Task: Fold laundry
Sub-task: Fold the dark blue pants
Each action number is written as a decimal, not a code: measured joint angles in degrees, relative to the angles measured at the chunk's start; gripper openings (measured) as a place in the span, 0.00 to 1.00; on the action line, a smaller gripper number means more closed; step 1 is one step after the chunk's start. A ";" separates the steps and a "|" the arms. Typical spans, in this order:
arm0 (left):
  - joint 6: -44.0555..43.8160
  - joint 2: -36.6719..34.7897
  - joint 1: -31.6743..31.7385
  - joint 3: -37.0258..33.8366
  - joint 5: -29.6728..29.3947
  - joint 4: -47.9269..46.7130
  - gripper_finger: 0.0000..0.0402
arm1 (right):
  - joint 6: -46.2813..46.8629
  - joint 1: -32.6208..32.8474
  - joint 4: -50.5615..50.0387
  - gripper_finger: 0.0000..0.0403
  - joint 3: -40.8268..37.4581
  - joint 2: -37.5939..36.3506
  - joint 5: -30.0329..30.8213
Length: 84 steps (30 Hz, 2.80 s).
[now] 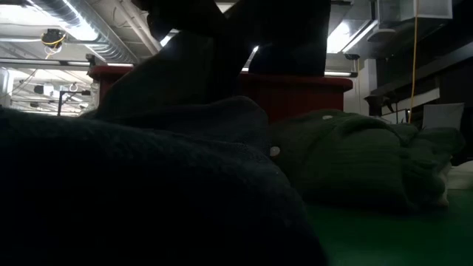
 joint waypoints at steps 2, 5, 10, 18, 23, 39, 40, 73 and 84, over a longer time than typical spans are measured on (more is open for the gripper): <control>0.00 0.00 -0.02 0.00 0.03 0.02 0.00 | -0.07 1.45 0.33 0.02 0.00 0.00 -0.71; 0.02 0.00 -0.02 0.00 -0.01 0.38 0.00 | -0.44 3.30 1.63 0.03 0.27 0.00 -1.22; 0.15 -0.11 -0.02 0.26 -0.51 1.65 0.00 | -0.57 5.11 2.84 0.03 4.93 0.07 -2.70; 4.12 -0.26 -0.02 0.33 -0.68 5.98 0.00 | -1.62 2.97 4.64 0.03 12.66 0.22 -12.99; 6.49 -0.02 -0.02 0.06 -0.37 7.84 0.00 | -1.79 -1.72 6.67 0.03 13.29 0.22 -25.22; 3.60 0.24 0.02 -0.24 -0.16 2.03 0.00 | 10.78 -8.79 -15.55 0.03 13.73 0.93 -33.53; 3.56 0.24 0.02 -0.24 -0.17 2.03 0.00 | 11.38 -8.79 -15.63 0.03 13.72 0.94 -33.51; -1.99 0.05 0.93 -0.04 3.58 -0.64 0.32 | 39.47 -8.47 -33.06 0.36 2.15 -2.12 -41.54; -2.04 -6.21 0.79 0.05 5.13 -3.38 0.29 | 38.71 -8.49 -33.03 0.36 -4.93 -7.75 -39.99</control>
